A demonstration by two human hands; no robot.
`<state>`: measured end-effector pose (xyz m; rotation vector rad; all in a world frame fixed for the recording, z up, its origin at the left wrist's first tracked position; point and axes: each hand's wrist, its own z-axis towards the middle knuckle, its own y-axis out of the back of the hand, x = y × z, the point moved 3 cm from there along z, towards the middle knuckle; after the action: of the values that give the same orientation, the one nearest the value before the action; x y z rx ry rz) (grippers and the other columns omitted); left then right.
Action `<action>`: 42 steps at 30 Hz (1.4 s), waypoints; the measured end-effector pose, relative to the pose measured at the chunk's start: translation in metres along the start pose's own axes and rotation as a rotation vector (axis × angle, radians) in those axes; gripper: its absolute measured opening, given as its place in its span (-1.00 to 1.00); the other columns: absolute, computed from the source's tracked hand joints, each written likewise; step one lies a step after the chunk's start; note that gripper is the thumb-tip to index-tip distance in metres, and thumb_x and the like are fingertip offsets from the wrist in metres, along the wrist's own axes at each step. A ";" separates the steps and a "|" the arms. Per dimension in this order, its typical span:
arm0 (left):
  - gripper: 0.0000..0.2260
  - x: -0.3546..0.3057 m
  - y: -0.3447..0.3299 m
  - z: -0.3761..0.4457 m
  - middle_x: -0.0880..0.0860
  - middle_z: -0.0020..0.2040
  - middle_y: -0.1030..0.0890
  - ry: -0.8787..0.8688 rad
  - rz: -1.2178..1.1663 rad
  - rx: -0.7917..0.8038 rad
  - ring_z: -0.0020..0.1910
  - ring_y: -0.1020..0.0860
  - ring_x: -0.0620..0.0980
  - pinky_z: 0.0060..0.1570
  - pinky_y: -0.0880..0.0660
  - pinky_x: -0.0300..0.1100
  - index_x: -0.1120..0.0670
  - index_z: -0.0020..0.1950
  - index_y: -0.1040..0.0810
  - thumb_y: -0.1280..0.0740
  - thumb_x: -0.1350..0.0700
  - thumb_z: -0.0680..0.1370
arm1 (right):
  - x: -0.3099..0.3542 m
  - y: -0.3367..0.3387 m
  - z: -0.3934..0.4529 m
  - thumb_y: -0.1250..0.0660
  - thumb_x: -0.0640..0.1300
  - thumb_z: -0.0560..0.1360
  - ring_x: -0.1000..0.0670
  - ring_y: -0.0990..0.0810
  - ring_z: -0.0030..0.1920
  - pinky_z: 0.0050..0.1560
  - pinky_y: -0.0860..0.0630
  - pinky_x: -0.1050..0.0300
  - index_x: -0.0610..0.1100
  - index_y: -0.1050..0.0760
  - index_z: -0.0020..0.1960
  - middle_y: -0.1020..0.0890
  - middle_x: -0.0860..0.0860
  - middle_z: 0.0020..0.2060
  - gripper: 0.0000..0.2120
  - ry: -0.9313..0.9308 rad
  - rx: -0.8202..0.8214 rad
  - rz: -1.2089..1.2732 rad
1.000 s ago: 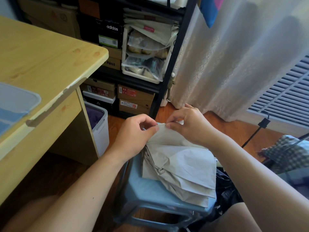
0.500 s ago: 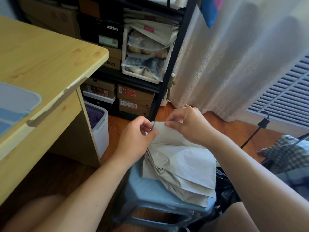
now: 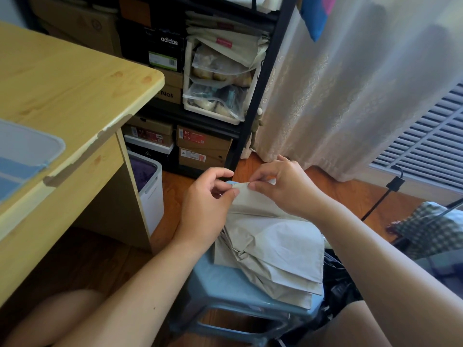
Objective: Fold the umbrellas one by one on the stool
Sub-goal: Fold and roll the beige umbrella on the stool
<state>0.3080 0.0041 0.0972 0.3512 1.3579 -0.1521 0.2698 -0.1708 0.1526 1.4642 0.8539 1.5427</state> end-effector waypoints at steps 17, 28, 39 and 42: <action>-0.85 0.000 0.000 -0.001 -0.16 -0.17 -0.68 0.023 0.034 -0.035 -0.13 -0.63 -0.23 -0.16 -0.49 -0.44 -0.11 -0.09 -0.67 -0.48 0.16 0.55 | -0.006 -0.002 -0.004 -0.46 -0.10 0.58 0.22 -0.51 -0.07 0.60 -0.05 -0.24 0.04 -0.69 -0.05 -0.62 0.27 -0.15 -0.93 0.097 -0.040 -0.050; -0.93 0.007 0.003 0.009 -0.11 -0.10 -0.61 -0.026 0.166 -0.032 -0.08 -0.56 -0.21 -0.11 -0.44 -0.38 0.03 -0.10 -0.67 -0.44 0.17 0.57 | -0.002 -0.002 0.011 -0.35 -0.03 0.64 0.03 -0.58 0.10 0.62 0.05 -0.17 -0.01 -0.69 0.03 -0.71 0.13 -0.07 -0.85 0.230 0.048 -0.331; -0.93 0.036 -0.011 0.031 -0.03 -0.06 -0.67 0.395 -0.041 -0.048 -0.02 -0.61 -0.09 -0.11 -0.48 -0.20 0.02 -0.04 -0.65 -0.39 0.16 0.60 | -0.109 0.044 -0.004 -0.40 -0.12 0.61 0.03 -0.62 -0.16 -0.16 -0.50 0.20 -0.02 -0.65 -0.13 -0.68 0.07 -0.21 -0.85 -0.473 -0.059 0.122; -0.93 0.045 -0.008 0.037 -0.06 -0.05 -0.63 0.443 -0.023 -0.146 0.00 -0.59 -0.08 -0.20 -0.40 -0.28 0.03 0.05 -0.62 -0.36 0.16 0.62 | -0.128 0.024 -0.013 -0.30 -0.18 0.56 -0.19 -0.64 -0.12 -0.15 -0.59 0.03 -0.09 -0.64 -0.17 -0.67 -0.05 -0.23 -0.82 -0.658 -0.218 0.013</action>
<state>0.3495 -0.0120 0.0588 0.2535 1.7996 0.0086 0.2520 -0.2952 0.1170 1.6607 0.2763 1.0106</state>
